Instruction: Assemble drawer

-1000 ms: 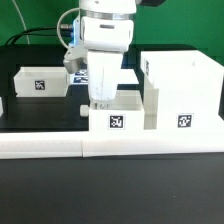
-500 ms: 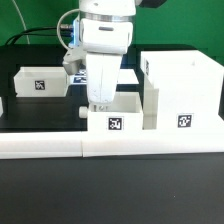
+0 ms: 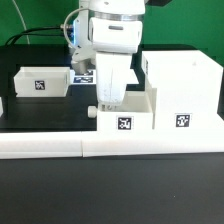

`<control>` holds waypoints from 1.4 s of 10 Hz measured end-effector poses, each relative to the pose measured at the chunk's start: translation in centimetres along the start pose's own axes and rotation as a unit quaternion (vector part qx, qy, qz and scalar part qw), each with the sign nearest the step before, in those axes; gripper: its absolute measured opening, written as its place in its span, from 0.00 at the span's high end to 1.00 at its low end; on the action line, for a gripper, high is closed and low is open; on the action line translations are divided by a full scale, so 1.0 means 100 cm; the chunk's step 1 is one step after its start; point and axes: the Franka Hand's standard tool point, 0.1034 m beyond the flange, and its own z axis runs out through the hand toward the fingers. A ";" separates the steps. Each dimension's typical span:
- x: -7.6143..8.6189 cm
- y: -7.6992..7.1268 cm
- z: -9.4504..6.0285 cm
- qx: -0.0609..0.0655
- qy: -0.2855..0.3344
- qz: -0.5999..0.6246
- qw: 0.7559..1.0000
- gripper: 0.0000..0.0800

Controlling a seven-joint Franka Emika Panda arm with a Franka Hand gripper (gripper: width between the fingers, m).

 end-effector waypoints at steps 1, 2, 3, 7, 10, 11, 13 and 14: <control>-0.001 0.000 0.000 0.000 0.000 0.001 1.000 0.95; -0.002 0.000 0.000 0.000 0.000 0.002 1.000 0.95; -0.002 0.000 0.000 0.000 0.000 0.003 1.000 0.95; 0.006 -0.003 0.003 0.003 -0.001 -0.006 1.000 0.95; 0.004 -0.003 0.003 -0.001 0.000 -0.003 1.000 0.95; 0.004 -0.004 0.004 -0.008 0.002 -0.001 1.000 0.95; 0.004 -0.004 0.005 -0.007 0.001 -0.002 1.000 0.95; 0.007 -0.004 0.004 -0.008 0.002 -0.005 1.000 0.95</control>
Offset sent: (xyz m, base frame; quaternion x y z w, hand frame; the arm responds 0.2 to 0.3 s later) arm 0.0000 0.0000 0.0000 0.0000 0.0000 0.0000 1.0000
